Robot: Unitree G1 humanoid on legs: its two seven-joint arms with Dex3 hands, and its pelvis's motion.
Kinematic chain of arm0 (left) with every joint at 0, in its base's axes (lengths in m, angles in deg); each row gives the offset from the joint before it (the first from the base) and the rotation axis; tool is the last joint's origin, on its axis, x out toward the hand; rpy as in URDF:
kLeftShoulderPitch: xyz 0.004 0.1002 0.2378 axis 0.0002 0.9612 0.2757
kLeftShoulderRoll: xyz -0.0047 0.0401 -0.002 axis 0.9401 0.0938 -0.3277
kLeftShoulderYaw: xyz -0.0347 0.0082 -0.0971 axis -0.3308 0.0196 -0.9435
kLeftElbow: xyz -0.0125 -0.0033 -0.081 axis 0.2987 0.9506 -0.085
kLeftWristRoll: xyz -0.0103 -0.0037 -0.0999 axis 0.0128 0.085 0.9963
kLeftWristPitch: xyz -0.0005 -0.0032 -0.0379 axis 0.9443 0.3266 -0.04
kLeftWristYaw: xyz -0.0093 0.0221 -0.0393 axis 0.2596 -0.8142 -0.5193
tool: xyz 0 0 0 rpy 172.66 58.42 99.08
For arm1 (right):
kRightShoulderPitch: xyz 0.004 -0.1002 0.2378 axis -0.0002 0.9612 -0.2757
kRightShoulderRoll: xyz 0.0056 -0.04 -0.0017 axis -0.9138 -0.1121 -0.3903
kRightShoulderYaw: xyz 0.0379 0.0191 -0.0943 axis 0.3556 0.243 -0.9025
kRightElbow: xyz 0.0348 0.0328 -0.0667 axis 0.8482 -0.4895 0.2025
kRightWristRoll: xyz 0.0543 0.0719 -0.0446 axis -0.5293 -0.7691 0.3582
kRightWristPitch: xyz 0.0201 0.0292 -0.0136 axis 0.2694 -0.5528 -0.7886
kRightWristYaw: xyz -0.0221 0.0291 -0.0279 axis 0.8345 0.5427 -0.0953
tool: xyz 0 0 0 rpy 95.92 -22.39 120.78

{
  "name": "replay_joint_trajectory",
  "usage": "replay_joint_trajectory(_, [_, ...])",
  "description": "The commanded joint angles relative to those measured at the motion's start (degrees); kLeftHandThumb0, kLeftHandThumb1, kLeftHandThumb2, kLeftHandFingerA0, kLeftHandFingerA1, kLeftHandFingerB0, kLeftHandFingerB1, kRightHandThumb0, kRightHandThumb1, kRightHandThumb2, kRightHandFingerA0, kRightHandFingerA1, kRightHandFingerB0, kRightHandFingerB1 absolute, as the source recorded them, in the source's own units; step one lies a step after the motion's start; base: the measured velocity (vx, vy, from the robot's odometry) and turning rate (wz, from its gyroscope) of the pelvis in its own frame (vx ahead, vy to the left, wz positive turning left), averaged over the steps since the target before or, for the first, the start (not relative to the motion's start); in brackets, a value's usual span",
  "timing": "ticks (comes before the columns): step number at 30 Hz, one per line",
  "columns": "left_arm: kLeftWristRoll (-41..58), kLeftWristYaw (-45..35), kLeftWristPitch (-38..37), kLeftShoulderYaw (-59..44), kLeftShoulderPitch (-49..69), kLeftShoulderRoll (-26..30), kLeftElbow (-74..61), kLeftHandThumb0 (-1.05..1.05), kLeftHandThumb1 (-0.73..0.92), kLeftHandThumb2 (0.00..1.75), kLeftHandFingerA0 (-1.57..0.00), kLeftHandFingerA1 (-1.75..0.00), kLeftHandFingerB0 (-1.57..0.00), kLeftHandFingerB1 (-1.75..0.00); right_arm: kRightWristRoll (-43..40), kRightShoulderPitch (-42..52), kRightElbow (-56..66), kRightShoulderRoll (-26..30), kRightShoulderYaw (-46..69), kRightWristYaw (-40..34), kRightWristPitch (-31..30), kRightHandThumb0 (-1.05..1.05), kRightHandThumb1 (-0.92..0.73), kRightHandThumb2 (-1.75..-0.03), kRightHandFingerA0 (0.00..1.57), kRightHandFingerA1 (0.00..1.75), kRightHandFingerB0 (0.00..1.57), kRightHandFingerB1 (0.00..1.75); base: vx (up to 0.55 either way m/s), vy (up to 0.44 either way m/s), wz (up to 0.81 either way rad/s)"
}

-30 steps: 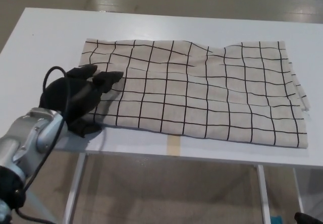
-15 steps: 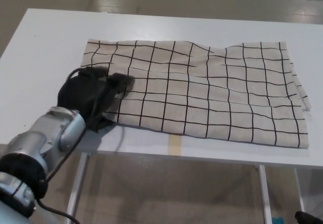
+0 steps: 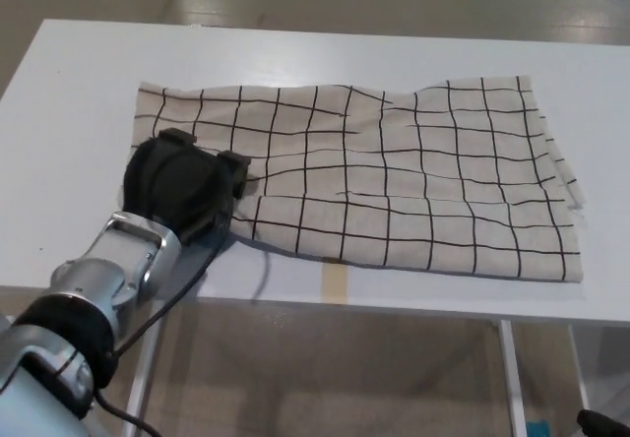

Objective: Use the left hand to fold a white towel with checkered patterns in half.

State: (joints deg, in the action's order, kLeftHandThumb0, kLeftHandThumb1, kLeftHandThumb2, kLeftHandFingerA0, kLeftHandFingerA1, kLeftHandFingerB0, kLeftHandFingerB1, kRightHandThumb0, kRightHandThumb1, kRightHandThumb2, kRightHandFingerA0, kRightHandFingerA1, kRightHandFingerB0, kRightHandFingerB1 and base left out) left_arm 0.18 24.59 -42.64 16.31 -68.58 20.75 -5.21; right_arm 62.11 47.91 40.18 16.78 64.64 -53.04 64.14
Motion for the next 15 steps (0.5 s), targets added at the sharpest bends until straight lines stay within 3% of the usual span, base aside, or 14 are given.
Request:
replay_joint_trajectory(1, [-0.5,0.1,0.2,0.2,0.1,3.1,2.1,-0.16,0.58,0.55,-0.75,-1.75,-0.54,-1.73,-0.7,0.5,-0.7,-0.1,0.2,0.8,2.1,-0.23,-0.56,-0.56,0.47,0.59,0.48,0.52,0.0,0.0,0.0])
replay_joint_trajectory(3, [-0.5,1.1,-0.3,0.1,0.0,4.0,2.7,-0.16,0.58,0.54,-0.75,-1.75,-0.54,-1.73,-0.7,0.4,-1.0,-0.1,0.3,0.9,2.2,-0.23,-0.56,-0.56,0.48,0.59,0.48,0.52,0.0,0.0,0.0])
replay_joint_trajectory(4, [-0.5,2.1,-0.5,0.1,-0.2,4.6,3.4,-0.16,0.59,0.52,-0.72,-1.75,-0.59,-1.67,-0.7,0.5,-0.9,-0.1,0.3,0.8,2.2,-0.23,-0.56,-0.56,0.48,0.59,0.48,0.52,0.0,0.0,0.0])
replay_joint_trajectory(5, [-0.5,3.2,-0.8,0.0,-0.6,5.6,4.4,-0.21,0.59,0.54,-0.79,-1.73,-0.61,-1.57,-0.6,0.5,-0.8,-0.1,0.3,0.7,2.0,-0.23,-0.56,-0.56,0.49,0.59,0.48,0.52,0.0,0.0,0.0])
replay_joint_trajectory(6, [-0.5,3.2,-0.7,0.0,-0.8,5.8,4.6,-0.21,0.59,0.54,-0.79,-1.73,-0.61,-1.57,-0.6,0.4,-0.8,0.0,0.4,0.6,2.0,-0.23,-0.56,-0.56,0.49,0.59,0.48,0.52,0.0,0.0,0.0])
replay_joint_trajectory(7, [-0.5,4.2,-1.0,-0.2,-1.3,6.9,5.3,-0.18,0.59,0.53,-0.76,-1.75,-0.94,-1.19,-0.6,0.3,-0.8,0.0,0.4,0.6,1.8,-0.23,-0.56,-0.56,0.49,0.59,0.48,0.52,0.0,0.0,0.0])
replay_joint_trajectory(8, [-0.4,5.0,-1.3,-0.4,-1.8,8.1,5.7,-0.18,0.58,0.55,-0.78,-1.75,-0.73,-1.59,-0.7,0.1,-0.9,0.0,0.5,0.7,1.8,-0.23,-0.56,-0.56,0.49,0.59,0.48,0.52,0.0,0.0,0.0])
replay_joint_trajectory(9, [-0.4,5.3,-1.4,-0.5,-2.2,8.8,5.9,-0.18,0.58,0.55,-0.78,-1.75,-0.73,-1.59,-0.8,0.0,-1.0,-0.1,0.5,0.7,1.7,-0.23,-0.56,-0.56,0.49,0.59,0.48,0.52,0.0,0.0,0.0])
replay_joint_trajectory(11, [-0.7,6.4,-1.1,-0.6,-3.3,10.8,5.6,-0.18,0.62,0.55,-0.81,-1.75,-0.61,-1.75,-1.1,-0.2,-1.3,0.0,0.7,1.1,1.9,-0.23,-0.56,-0.56,0.5,0.6,0.48,0.52,0.0,0.0,0.0])
replay_joint_trajectory(15, [-0.8,4.5,-2.4,-0.9,-5.4,14.9,3.7,-0.19,0.61,0.55,-0.82,-1.75,-0.6,-1.75,-1.1,-0.1,-1.3,0.1,0.8,1.1,1.8,-0.22,-0.56,-0.56,0.51,0.6,0.48,0.52,0.0,0.0,0.0])
